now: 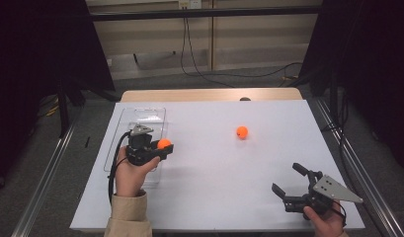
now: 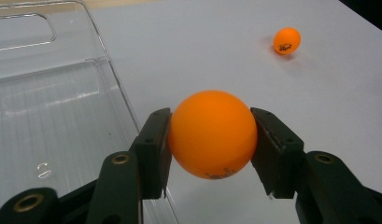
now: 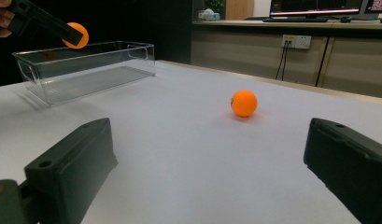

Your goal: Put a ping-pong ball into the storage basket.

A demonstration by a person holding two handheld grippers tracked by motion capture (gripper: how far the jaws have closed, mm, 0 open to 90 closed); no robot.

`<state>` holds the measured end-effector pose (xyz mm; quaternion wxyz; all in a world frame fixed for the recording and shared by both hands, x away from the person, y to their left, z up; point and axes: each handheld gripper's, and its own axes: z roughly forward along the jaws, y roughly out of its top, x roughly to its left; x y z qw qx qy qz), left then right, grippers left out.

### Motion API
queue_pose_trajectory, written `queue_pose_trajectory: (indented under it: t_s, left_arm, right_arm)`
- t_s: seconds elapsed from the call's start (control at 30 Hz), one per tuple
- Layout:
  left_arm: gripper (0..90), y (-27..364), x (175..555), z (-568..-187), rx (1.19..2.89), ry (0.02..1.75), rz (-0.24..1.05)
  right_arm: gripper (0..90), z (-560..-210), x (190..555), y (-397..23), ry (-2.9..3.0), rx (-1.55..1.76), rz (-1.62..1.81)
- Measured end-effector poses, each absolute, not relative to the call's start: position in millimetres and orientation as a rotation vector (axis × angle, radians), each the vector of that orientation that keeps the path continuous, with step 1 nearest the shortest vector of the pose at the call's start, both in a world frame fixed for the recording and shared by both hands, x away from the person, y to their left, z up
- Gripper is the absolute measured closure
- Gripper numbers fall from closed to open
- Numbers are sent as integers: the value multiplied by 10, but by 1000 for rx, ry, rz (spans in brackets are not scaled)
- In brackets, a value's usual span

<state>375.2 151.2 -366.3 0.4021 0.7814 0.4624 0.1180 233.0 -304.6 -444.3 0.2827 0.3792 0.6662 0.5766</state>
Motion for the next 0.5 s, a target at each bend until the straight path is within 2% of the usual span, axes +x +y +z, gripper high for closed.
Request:
queue_pose_trajectory:
  t_s: [0.5]
  left_arm:
    - [510,1638,3761,-3664,1959,1190,323]
  right_arm:
    - [14,-4440,2326,-3048,1781,1016,1544]
